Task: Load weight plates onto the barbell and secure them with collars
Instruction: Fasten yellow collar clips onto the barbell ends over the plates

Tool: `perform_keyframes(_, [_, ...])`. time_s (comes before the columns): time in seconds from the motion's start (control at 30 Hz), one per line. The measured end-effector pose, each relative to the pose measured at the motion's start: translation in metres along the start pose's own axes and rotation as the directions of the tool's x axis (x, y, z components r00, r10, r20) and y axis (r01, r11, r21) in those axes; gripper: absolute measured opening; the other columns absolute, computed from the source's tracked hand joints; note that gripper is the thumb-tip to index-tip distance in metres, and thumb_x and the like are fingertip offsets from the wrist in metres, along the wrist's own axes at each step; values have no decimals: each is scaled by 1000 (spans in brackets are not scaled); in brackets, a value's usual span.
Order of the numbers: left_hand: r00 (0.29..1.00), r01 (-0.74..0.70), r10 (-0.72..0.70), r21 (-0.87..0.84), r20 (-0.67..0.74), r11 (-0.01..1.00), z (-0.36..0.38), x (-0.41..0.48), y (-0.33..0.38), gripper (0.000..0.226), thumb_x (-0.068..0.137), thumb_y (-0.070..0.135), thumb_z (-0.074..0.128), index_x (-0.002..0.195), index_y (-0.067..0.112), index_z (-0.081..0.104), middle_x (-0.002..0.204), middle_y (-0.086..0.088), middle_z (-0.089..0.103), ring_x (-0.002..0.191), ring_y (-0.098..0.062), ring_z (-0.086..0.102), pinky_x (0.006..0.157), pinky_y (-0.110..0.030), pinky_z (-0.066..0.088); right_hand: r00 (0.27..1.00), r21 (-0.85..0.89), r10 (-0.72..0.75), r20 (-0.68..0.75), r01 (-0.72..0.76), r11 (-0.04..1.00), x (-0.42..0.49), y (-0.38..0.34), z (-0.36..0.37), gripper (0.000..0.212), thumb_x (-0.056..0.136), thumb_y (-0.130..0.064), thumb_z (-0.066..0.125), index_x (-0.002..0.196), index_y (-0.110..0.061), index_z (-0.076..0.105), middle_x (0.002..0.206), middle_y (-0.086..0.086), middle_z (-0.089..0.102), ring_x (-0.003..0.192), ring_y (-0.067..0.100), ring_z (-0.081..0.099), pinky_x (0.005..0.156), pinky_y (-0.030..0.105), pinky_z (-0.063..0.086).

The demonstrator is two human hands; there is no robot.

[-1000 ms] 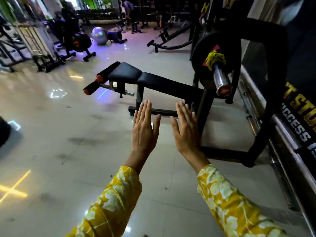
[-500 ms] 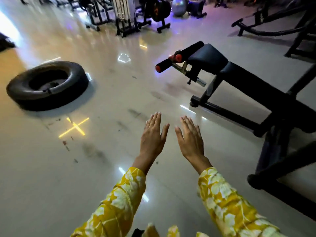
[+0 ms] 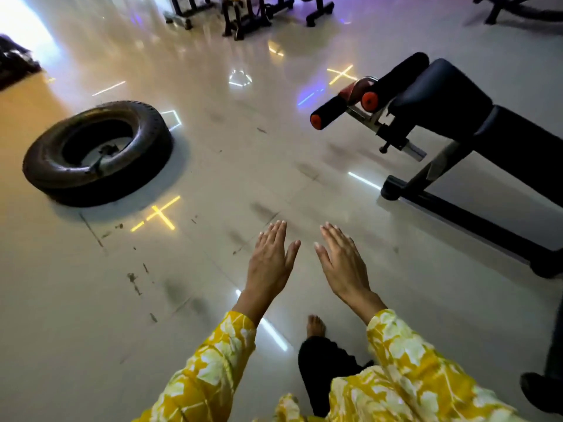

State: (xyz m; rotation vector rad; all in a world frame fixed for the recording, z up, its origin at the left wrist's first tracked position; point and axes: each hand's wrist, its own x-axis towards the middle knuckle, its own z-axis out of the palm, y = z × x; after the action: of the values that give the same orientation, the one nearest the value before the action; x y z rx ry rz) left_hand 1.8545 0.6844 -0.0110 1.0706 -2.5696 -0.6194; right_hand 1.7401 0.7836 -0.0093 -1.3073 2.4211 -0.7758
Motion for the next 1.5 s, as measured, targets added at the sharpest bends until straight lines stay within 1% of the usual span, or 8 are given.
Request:
perform_keyframes(0.13, [998, -3, 1, 39, 64, 999, -8, 103, -14, 54, 98, 36, 42, 142, 6, 31, 149, -9, 34, 140, -18, 25, 115, -27, 9, 999, -17, -20, 36, 20, 1000, 113, -5, -4, 49, 99, -34, 32, 144, -15, 26, 154, 2, 24, 143, 13, 17, 116, 28, 9])
perform_keyframes(0.33, [998, 48, -51, 45, 49, 998, -19, 247, -51, 53, 98, 36, 40, 141, 7, 33, 148, -9, 36, 140, -19, 26, 114, -26, 9, 997, -17, 10, 79, -9, 1000, 269, -14, -2, 49, 99, -33, 31, 143, -13, 27, 153, 4, 26, 143, 15, 18, 116, 30, 10])
perform_keyframes(0.53, [997, 81, -81, -26, 17, 996, -13, 405, -107, 53, 98, 35, 41, 141, 6, 33, 148, -11, 36, 140, -19, 26, 114, -26, 8, 996, -16, 38, 81, -37, 999, 431, -20, 24, 49, 99, -33, 31, 144, -13, 25, 154, 4, 25, 143, 14, 15, 116, 30, 9])
perform_keyframes(0.7, [997, 10, -9, -12, 80, 1000, -27, 556, -148, 54, 98, 38, 39, 142, 7, 32, 148, -10, 37, 139, -19, 27, 114, -27, 11, 992, -17, 104, 70, -103, 995, 569, -39, 25, 48, 99, -32, 31, 144, -14, 26, 153, 4, 27, 143, 16, 18, 116, 30, 13])
perform_keyframes(0.83, [987, -55, 54, 0, 150, 998, -37, 673, -164, 54, 98, 39, 38, 142, 7, 31, 148, -10, 37, 138, -22, 28, 112, -29, 17, 984, 15, 176, 3, -176, 984, 674, -44, 20, 47, 99, -29, 32, 142, -11, 29, 151, 6, 30, 141, 19, 23, 116, 35, 20])
perform_keyframes(1.0, [956, -171, 161, 19, 247, 985, -17, 817, -174, 54, 99, 38, 38, 142, 7, 32, 148, -10, 37, 138, -21, 28, 111, -28, 15, 952, 80, 301, -62, -296, 952, 802, -14, 20, 48, 99, -31, 31, 143, -12, 28, 152, 6, 29, 142, 18, 19, 115, 29, 13])
perform_keyframes(1.23, [912, -288, 265, 28, 315, 957, 10, 1029, -159, 53, 99, 38, 37, 142, 8, 32, 148, -9, 36, 138, -20, 27, 112, -28, 15, 939, 88, 302, -166, -291, 953, 1010, 43, -12, 48, 99, -31, 32, 143, -12, 27, 154, 5, 25, 143, 16, 16, 116, 29, 7])
perform_keyframes(1.5, [894, -354, 339, -3, 293, 935, 43, 1265, -118, 52, 98, 34, 42, 140, 3, 36, 145, -14, 40, 137, -24, 31, 111, -29, 16, 916, 61, 345, -205, -339, 939, 1209, 95, -61, 49, 99, -33, 31, 144, -13, 26, 153, 4, 26, 143, 15, 16, 116, 28, 6])
